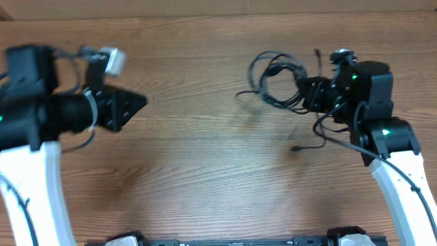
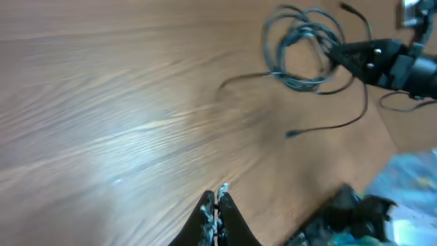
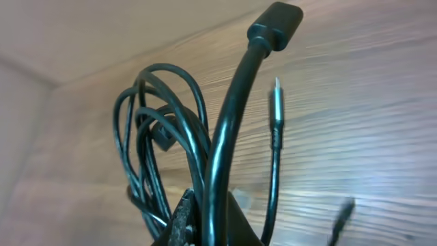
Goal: Untangle cables
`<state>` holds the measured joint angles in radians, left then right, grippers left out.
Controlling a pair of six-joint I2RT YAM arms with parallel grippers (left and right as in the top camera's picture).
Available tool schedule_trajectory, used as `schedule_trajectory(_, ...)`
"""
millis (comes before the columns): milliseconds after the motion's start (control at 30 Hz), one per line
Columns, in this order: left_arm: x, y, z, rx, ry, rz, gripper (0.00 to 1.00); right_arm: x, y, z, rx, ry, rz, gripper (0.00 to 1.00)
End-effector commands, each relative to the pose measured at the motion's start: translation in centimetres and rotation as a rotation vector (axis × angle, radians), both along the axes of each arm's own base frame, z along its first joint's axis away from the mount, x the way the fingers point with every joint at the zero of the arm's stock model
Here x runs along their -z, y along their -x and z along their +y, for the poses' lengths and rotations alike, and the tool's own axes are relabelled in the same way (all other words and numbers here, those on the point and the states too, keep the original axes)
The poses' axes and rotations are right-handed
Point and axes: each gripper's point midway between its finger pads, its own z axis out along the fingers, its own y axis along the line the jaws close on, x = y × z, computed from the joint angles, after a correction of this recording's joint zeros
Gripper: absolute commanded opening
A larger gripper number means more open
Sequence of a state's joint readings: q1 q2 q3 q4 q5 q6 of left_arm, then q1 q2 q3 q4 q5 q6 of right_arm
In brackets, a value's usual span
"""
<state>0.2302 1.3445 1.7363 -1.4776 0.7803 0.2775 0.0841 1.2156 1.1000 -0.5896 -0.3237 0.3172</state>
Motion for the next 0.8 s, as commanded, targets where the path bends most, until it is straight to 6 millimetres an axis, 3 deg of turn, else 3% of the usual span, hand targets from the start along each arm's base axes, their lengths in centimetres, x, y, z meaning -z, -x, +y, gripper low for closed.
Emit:
schedule_trajectory(0,-0.7,0.5,1.7,-0.068,-0.022,-0.021,0.04,-1.2,-0.1,0.7,-0.061,-0.050,-0.032,0.04)
schedule_trajectory(100,-1.3,0.5,-0.1,0.031,0.013,-0.064,0.04,-1.7,1.0,3.7,-0.169,-0.088,-0.036,0.04)
schedule_trajectory(167,-1.5,0.2,-1.4,0.095,0.032,-0.090,0.11,-1.7,1.8,5.8,-0.229,-0.088,-0.033,0.04)
schedule_trajectory(200,-1.5,-0.1,-2.0,0.120,0.032,-0.099,0.18,-1.7,2.1,6.5,-0.248,-0.087,-0.033,0.04)
schedule_trajectory(267,-1.5,-0.4,-3.1,0.162,0.030,-0.113,0.62,-1.8,2.9,8.0,-0.293,-0.086,-0.033,0.04)
schedule_trajectory(300,-1.5,-0.6,-3.5,0.180,0.030,-0.119,0.76,-1.8,3.3,8.8,-0.316,-0.087,-0.034,0.04)
schedule_trajectory(400,-1.3,-1.1,-4.4,0.218,0.019,-0.138,0.88,-2.3,4.3,10.2,-0.360,-0.093,-0.043,0.04)
schedule_trajectory(600,-0.5,-1.6,-5.3,0.269,0.019,-0.127,0.93,-4.9,5.9,11.0,-0.386,-0.122,-0.107,0.04)
schedule_trajectory(767,0.2,-2.0,-7.0,0.329,0.082,-0.087,0.91,-9.1,7.5,11.0,-0.423,-0.164,-0.206,0.04)
